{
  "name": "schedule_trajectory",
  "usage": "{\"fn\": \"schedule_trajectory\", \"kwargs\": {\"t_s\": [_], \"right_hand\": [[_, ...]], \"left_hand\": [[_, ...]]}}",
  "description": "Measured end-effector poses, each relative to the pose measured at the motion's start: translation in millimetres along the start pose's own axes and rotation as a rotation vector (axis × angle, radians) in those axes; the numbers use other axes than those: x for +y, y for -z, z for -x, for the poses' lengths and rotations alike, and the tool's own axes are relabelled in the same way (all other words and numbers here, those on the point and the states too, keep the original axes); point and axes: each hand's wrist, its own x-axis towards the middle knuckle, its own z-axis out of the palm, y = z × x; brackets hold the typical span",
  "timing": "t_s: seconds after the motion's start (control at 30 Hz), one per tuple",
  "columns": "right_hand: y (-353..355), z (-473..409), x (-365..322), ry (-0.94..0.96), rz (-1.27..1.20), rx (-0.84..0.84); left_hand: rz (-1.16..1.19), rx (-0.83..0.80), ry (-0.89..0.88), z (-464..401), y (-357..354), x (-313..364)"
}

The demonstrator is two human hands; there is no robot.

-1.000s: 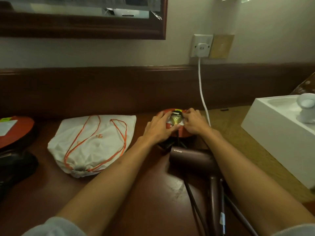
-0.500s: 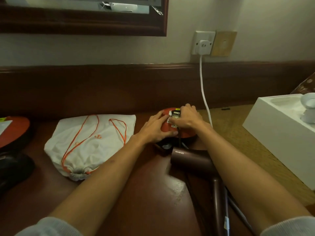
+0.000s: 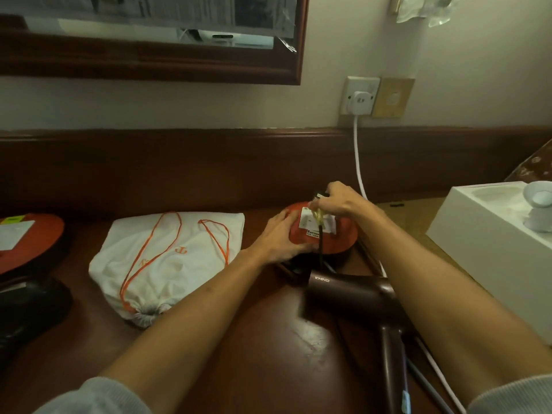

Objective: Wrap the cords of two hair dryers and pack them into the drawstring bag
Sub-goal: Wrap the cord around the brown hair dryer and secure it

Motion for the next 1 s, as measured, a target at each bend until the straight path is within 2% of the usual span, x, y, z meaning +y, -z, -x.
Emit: {"fn": "schedule_trajectory", "kwargs": {"t_s": [0.1,0.2,0.37,0.53,0.73,0.87,1.0], "right_hand": [[-3,15,-4,0.111,-0.089,0.022],[-21,33,-22,0.228,-0.193,-0.014],[-74,37,-58,0.224,0.027,-0.182],[-100,46,-69,0.241,0.216,-0.119],[-92,73,-47,0.262,0.157,-0.09],[-74,108,-9,0.202,0.029,0.091],[-62,166,42,0.042,-0.152,0.443]], "left_hand": [[0.227,0.204,0.05,15,5,-5],[0.354,0.393,0.144,46,16,-21],[0.284,0.483,0.186,117,43,-44],[0.144,0.42,0.138,161,62,-47],[0.119,0.264,0.091,166,39,-19],[0.09,0.212,0.037,156,14,10],[0.041,0.084,-0.057,145,-20,38]]}}
